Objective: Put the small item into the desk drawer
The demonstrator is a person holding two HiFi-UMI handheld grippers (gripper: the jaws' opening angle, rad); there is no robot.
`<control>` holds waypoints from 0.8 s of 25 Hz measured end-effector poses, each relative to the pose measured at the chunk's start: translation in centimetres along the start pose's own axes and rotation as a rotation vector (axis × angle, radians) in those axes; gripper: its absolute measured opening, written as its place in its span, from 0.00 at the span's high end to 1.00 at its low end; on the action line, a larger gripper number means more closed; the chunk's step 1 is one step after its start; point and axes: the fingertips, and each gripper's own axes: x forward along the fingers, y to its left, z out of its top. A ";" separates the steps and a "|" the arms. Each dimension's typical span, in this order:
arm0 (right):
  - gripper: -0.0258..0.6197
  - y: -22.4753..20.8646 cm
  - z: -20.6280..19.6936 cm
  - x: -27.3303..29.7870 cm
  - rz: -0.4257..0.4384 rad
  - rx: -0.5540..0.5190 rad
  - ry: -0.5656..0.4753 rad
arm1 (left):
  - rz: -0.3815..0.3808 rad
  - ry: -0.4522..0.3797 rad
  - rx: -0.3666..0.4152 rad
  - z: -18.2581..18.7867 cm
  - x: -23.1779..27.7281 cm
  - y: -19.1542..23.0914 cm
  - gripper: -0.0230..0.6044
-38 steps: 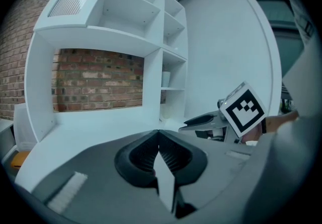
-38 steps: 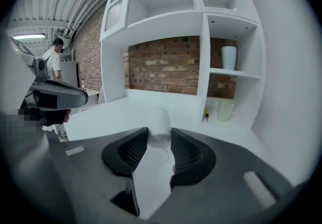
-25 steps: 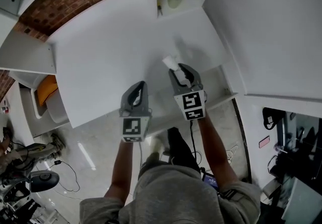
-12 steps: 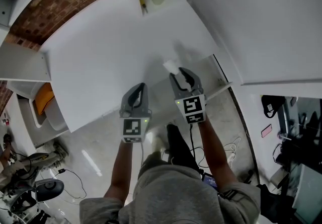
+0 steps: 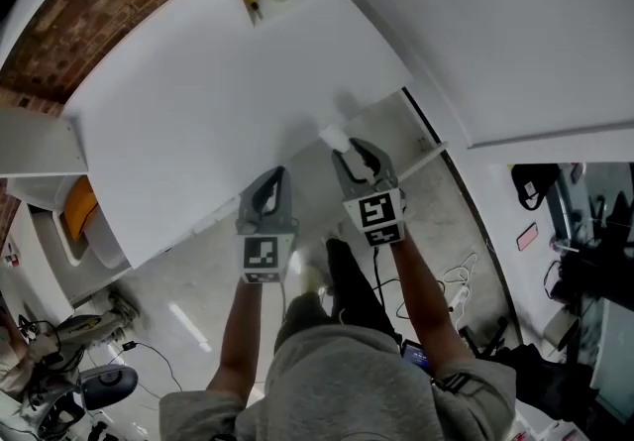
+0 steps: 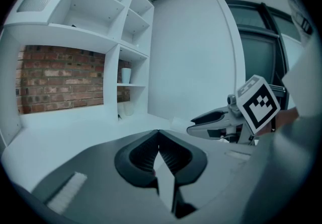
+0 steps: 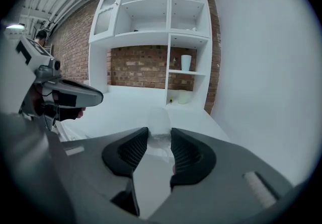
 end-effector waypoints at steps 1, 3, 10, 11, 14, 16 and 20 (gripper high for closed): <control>0.73 -0.1 -0.5 -0.1 -0.001 0.003 0.005 | -0.005 0.005 0.001 -0.3 0.1 -0.3 0.94; 0.73 -0.1 -1.4 -0.2 -0.002 0.007 0.017 | -0.009 0.015 0.000 -1.0 0.3 -0.6 0.94; 0.73 0.1 -4.2 0.3 0.018 0.013 0.054 | -0.010 0.052 0.021 -3.3 0.7 -1.1 0.94; 0.72 0.1 -4.7 0.3 0.020 0.013 0.062 | -0.011 0.058 0.021 -3.7 0.8 -1.2 0.94; 0.73 0.1 -5.8 0.9 0.027 0.022 0.078 | -0.014 0.065 0.017 -4.7 1.2 -1.3 0.94; 0.73 0.1 -6.6 1.4 0.030 0.025 0.090 | -0.016 0.070 0.021 -5.2 1.4 -1.3 0.94; 0.73 -0.2 -8.2 2.2 0.029 0.031 0.117 | -0.015 0.092 0.002 -6.5 1.8 -1.4 0.94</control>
